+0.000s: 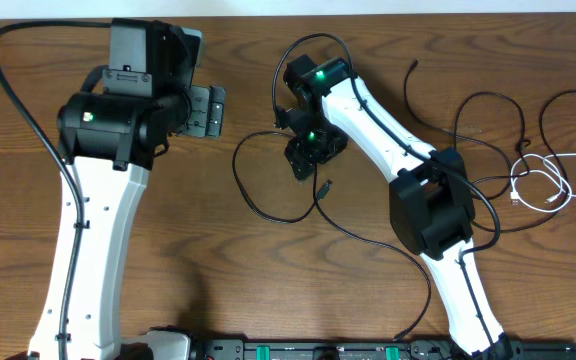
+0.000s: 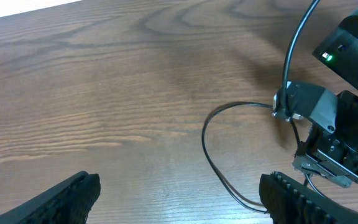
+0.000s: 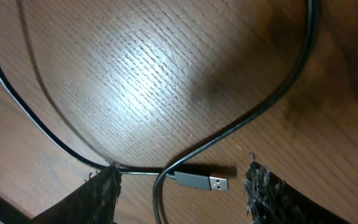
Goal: Untangle cables
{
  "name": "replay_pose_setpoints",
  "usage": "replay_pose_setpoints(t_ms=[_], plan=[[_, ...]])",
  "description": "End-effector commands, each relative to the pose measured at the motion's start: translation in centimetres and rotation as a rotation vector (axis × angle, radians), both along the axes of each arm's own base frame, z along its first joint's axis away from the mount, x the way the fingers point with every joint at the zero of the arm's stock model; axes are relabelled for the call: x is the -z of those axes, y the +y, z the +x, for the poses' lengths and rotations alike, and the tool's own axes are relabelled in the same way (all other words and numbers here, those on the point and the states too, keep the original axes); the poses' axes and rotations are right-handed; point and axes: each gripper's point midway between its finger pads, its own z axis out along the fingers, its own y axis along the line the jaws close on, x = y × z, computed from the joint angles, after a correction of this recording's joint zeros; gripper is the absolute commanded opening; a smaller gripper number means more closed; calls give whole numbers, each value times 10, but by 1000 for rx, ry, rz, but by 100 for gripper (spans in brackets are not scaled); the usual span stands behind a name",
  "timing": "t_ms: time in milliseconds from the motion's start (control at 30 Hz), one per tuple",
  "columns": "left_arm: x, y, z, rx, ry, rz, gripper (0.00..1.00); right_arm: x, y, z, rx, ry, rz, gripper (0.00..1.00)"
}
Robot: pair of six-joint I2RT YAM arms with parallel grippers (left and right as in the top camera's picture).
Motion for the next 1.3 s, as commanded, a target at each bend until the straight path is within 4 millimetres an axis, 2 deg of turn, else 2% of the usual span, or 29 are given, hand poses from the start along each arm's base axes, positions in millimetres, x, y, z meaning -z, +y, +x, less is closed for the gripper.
replay_pose_setpoints(t_ms=[0, 67, 100, 167, 233, 267, 367, 433, 600, 800, 1000, 1267], plan=[[-1, -1, 0, -4, 5, -49, 87, -2, -1, 4, -1, -20, -8, 63], [-1, 1, 0, -7, 5, -52, 87, -1, -2, 4, 2, -22, -13, 54], [-1, 1, 0, -7, 5, -52, 87, 1, -3, 6, 13, -28, -22, 45], [-1, 1, 0, -7, 5, -52, 87, 3, -6, 7, 16, -38, -40, 34], [-1, 1, 1, -7, 6, -51, 87, 4, -7, 8, 21, -42, -48, 33], [0, 1, 1, -7, 7, -51, 87, 4, -7, 8, 21, -42, -49, 36], [1, 0, 2, -6, 12, -51, 87, 4, -7, 8, 22, -43, -51, 61], [1, -2, 1, 0, 14, -60, 87, 4, -7, 8, 20, -43, -51, 66], [1, -5, 1, 12, 16, -75, 87, 9, -4, 9, 17, -55, -47, 67], [1, -5, 1, 12, 15, -75, 87, 26, -9, 3, 24, -33, -67, 67], [1, -5, 1, 14, 16, -78, 87, 32, -12, -1, 30, -19, -76, 67], [1, -5, 1, 14, 15, -78, 87, 42, -23, -11, 49, 16, -130, 67]])
